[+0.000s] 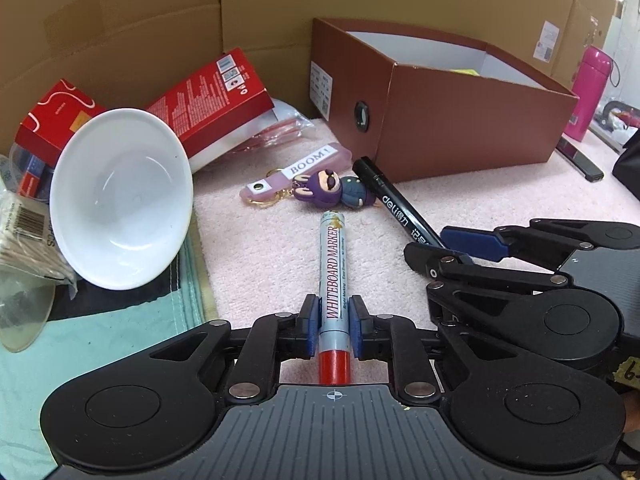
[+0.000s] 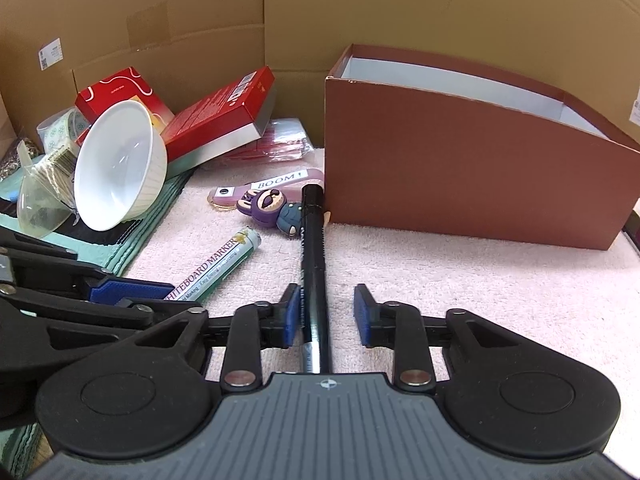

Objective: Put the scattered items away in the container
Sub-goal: 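Tighten both tools on their markers and lift them off the table, then carry both markers with both tools over the maroon box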

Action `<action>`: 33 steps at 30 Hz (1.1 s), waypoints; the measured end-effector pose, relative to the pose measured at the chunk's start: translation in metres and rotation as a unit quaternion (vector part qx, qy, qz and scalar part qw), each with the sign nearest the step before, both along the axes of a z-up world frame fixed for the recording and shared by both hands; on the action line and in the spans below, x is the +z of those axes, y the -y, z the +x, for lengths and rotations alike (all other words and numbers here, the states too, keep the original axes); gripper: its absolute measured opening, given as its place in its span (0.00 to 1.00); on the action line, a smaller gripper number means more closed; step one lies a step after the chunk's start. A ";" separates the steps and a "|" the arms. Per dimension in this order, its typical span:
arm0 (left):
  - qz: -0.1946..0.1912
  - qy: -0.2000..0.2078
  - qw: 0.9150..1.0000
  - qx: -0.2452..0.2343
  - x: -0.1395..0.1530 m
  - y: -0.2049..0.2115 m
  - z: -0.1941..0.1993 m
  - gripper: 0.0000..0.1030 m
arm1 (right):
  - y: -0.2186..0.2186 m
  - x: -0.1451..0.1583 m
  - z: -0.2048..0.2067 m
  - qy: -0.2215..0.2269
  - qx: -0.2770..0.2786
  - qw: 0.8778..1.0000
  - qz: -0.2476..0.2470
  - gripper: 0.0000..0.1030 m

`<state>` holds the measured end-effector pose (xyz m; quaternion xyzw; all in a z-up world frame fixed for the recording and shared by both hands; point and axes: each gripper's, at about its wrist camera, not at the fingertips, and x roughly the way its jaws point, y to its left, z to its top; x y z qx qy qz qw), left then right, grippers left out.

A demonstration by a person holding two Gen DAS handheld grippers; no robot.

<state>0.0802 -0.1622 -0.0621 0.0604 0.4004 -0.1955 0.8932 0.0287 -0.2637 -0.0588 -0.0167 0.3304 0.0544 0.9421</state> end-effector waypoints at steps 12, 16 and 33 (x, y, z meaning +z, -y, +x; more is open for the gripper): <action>0.008 -0.001 1.000 0.002 0.000 0.003 0.002 0.30 | -0.001 0.002 -0.011 -0.010 0.012 1.000 0.005 0.18; 0.001 -0.001 1.000 0.004 0.000 0.001 0.002 0.31 | 0.000 0.001 -0.007 -0.008 0.009 1.000 0.001 0.22; -0.007 -0.010 1.000 0.003 0.004 0.004 -0.003 0.11 | 0.007 0.003 -0.027 -0.014 0.016 0.999 0.027 0.16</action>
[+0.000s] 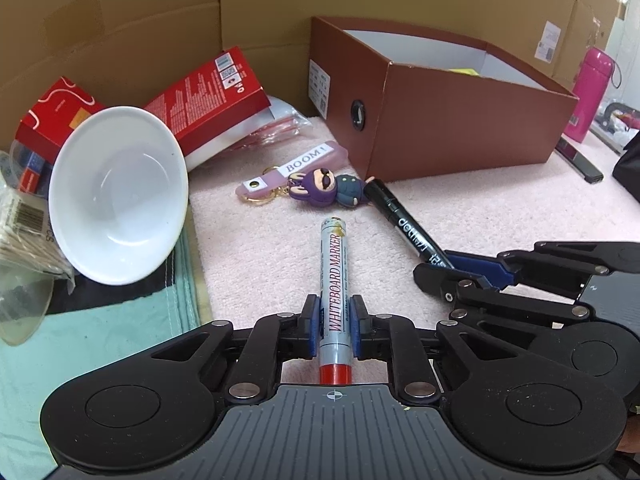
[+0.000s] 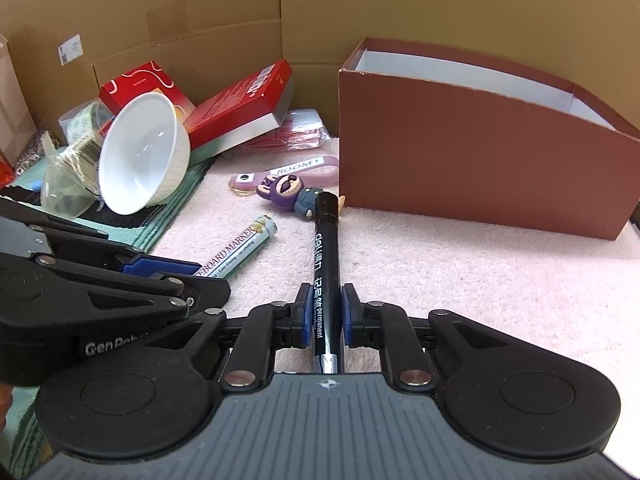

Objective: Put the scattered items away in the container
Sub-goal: 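Carry both markers with both tools over the maroon box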

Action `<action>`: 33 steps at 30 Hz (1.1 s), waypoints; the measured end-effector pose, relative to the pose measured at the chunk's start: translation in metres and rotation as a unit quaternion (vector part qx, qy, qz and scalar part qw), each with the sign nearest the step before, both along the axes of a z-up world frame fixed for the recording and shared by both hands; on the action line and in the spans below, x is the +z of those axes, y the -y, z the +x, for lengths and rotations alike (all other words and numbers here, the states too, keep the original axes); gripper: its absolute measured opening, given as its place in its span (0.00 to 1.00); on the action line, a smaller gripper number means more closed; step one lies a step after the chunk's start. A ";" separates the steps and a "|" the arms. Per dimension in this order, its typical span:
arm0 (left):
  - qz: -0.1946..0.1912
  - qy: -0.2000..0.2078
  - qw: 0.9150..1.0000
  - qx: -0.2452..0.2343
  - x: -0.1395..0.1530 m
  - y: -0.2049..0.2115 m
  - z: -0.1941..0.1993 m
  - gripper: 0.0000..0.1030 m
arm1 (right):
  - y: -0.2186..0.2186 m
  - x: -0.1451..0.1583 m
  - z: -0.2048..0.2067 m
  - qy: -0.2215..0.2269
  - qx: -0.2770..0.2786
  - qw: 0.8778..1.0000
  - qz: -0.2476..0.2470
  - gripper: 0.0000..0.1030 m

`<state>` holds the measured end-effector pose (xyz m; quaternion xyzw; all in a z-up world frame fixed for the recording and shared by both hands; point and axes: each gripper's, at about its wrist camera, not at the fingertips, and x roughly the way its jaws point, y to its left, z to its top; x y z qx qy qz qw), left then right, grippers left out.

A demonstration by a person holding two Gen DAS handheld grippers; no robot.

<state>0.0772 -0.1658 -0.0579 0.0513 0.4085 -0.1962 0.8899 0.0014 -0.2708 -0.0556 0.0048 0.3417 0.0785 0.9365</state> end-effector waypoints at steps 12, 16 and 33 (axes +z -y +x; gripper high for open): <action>-0.039 0.020 0.999 -0.020 0.041 0.005 -0.017 0.11 | 0.013 0.034 -0.031 0.043 0.001 0.998 0.049 0.16; -0.056 0.039 0.997 -0.031 0.068 0.014 -0.013 0.11 | 0.020 0.054 -0.032 0.075 -0.004 0.996 0.053 0.16; -0.099 0.090 0.989 -0.066 0.133 0.101 0.047 0.11 | 0.089 0.114 0.019 0.159 -0.071 0.984 0.021 0.16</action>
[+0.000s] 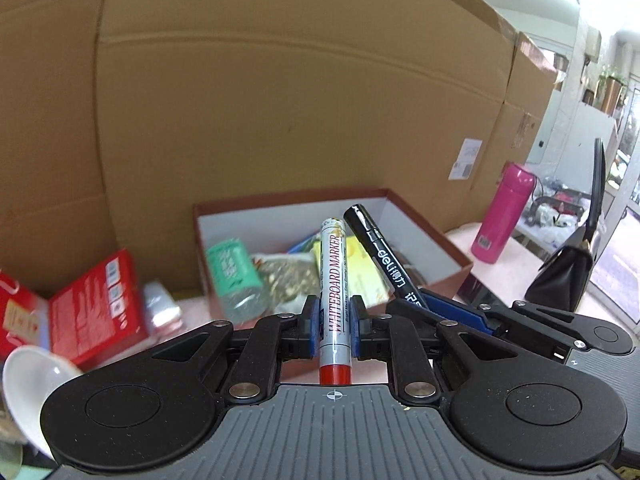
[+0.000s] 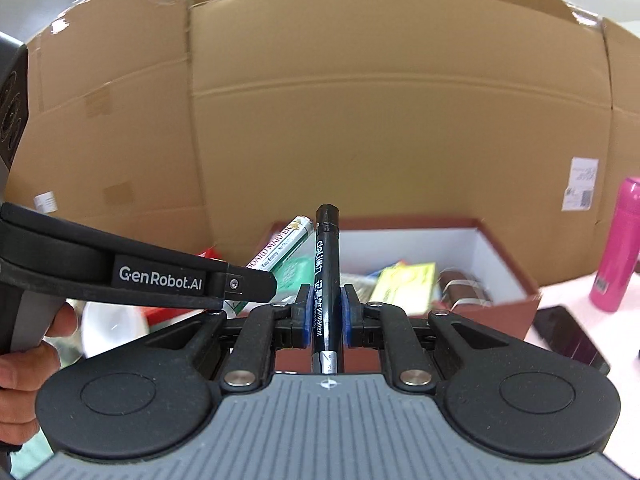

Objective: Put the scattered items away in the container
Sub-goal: 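Carry both markers with both tools over the maroon box, then open both tools to drop the markers into the maroon box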

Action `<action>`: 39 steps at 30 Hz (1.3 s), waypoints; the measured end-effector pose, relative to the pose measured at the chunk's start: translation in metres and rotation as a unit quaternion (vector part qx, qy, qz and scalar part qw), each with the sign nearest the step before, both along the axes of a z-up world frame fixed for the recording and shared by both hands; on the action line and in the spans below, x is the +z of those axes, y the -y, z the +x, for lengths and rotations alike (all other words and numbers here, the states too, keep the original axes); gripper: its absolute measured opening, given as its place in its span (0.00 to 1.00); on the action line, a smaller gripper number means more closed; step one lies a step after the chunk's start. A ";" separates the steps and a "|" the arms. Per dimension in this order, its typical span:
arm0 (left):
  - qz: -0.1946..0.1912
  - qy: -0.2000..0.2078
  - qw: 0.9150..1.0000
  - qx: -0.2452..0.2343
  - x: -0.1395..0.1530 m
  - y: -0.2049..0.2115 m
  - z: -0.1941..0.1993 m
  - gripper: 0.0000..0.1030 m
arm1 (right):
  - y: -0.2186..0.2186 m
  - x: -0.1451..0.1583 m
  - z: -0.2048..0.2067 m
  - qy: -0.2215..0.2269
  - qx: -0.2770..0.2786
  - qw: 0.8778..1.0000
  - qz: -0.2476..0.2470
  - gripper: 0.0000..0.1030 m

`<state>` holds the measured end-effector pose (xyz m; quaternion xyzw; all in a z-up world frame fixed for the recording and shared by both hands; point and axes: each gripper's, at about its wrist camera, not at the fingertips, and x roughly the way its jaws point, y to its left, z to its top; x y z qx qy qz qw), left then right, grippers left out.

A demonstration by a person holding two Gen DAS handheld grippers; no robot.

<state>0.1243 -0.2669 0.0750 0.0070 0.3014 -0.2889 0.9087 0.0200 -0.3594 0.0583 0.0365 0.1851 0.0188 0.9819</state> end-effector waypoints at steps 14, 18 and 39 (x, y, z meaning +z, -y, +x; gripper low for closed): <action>-0.011 -0.012 1.000 -0.007 -0.010 0.073 0.068 0.12 | 0.073 -0.015 0.069 -0.008 -0.054 0.998 0.013 0.16; -0.012 -0.028 1.000 -0.001 -0.019 0.089 0.089 0.12 | 0.091 -0.027 0.088 -0.019 -0.066 0.997 0.019 0.16; 0.024 0.020 1.000 0.006 -0.045 0.120 0.109 1.00 | 0.120 -0.067 0.123 -0.024 -0.071 0.997 -0.008 0.83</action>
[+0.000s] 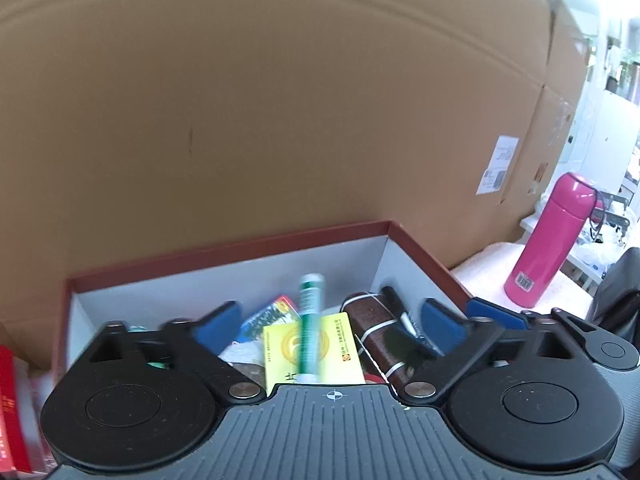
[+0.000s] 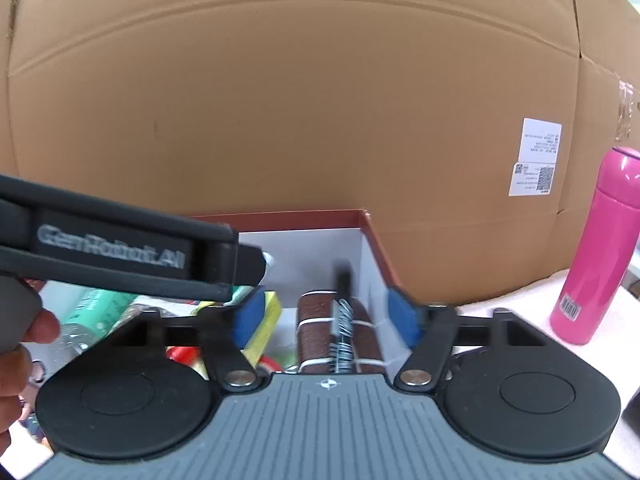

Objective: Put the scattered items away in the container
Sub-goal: 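Open both tools to drop the markers into the maroon box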

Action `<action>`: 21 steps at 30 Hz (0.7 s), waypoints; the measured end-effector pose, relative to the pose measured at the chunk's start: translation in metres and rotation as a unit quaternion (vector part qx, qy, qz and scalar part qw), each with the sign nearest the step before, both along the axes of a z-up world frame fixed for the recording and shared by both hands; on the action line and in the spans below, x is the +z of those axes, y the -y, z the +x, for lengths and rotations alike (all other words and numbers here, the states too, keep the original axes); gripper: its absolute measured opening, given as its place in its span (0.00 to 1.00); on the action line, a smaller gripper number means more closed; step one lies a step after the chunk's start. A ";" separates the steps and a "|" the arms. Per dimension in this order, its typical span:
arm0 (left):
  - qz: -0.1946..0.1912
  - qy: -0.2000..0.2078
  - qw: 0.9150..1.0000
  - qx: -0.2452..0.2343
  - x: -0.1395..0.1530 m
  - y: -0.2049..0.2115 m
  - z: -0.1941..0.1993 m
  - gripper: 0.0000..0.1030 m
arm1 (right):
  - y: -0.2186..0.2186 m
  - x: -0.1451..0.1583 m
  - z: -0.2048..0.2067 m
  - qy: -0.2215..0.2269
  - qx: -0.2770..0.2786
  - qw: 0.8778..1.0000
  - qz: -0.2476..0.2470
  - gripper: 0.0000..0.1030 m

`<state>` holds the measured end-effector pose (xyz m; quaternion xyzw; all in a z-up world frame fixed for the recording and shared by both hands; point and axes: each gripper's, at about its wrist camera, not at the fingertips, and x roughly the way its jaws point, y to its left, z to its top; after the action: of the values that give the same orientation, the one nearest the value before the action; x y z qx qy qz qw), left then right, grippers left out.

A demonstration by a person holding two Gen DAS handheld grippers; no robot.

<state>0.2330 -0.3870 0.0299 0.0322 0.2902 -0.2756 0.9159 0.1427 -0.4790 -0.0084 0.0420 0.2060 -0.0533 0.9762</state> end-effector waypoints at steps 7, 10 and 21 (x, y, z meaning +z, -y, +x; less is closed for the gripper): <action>0.016 -0.004 1.000 0.018 -0.001 -0.008 -0.008 1.00 | -0.016 -0.001 -0.015 0.021 0.007 1.000 -0.019 0.96; 0.014 -0.009 0.999 0.033 -0.001 -0.018 -0.012 1.00 | -0.018 -0.001 -0.018 0.017 0.009 1.000 -0.018 0.98; 0.020 0.015 0.999 0.040 0.013 -0.050 -0.043 1.00 | -0.018 0.008 -0.019 0.019 0.017 0.999 -0.034 1.00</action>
<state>0.1897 -0.3370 0.0424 0.0428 0.2827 -0.2320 0.9298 0.1236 -0.4607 -0.0005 0.0068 0.1865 -0.0433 0.9815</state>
